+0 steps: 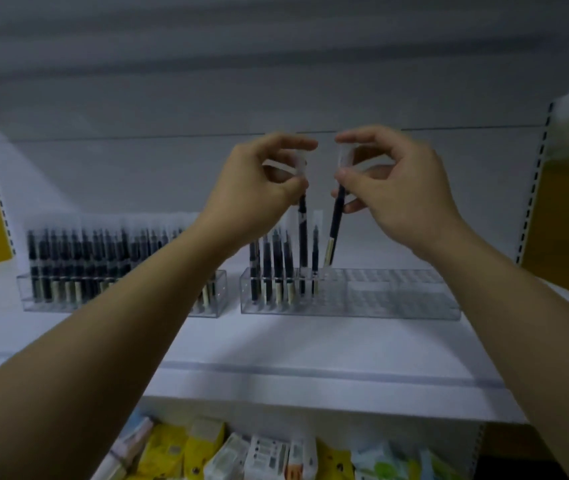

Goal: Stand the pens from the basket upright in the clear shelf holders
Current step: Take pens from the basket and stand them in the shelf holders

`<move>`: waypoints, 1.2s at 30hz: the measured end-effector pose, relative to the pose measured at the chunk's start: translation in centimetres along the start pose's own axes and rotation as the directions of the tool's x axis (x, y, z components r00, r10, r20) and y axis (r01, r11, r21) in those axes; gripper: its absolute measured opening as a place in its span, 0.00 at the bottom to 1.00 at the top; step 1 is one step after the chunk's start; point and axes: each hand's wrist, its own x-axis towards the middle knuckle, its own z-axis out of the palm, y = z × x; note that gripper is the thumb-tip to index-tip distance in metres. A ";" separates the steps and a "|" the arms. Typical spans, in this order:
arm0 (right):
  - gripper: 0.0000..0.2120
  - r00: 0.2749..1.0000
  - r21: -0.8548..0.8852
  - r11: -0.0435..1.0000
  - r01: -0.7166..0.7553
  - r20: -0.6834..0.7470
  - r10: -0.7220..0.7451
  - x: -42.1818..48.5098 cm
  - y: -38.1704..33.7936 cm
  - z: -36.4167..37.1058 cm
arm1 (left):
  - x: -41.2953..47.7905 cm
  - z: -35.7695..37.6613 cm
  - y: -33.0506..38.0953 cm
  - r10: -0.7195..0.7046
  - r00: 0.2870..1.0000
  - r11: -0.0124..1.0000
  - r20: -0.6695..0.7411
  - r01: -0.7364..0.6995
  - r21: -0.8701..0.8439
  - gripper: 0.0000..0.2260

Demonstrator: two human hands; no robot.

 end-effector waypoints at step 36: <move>0.14 0.980 -0.056 0.996 -0.063 0.183 0.072 0.7 9.3 3.0 | 2.4 2.3 -6.0 -0.063 0.998 0.977 0.008 0.060 0.205 0.15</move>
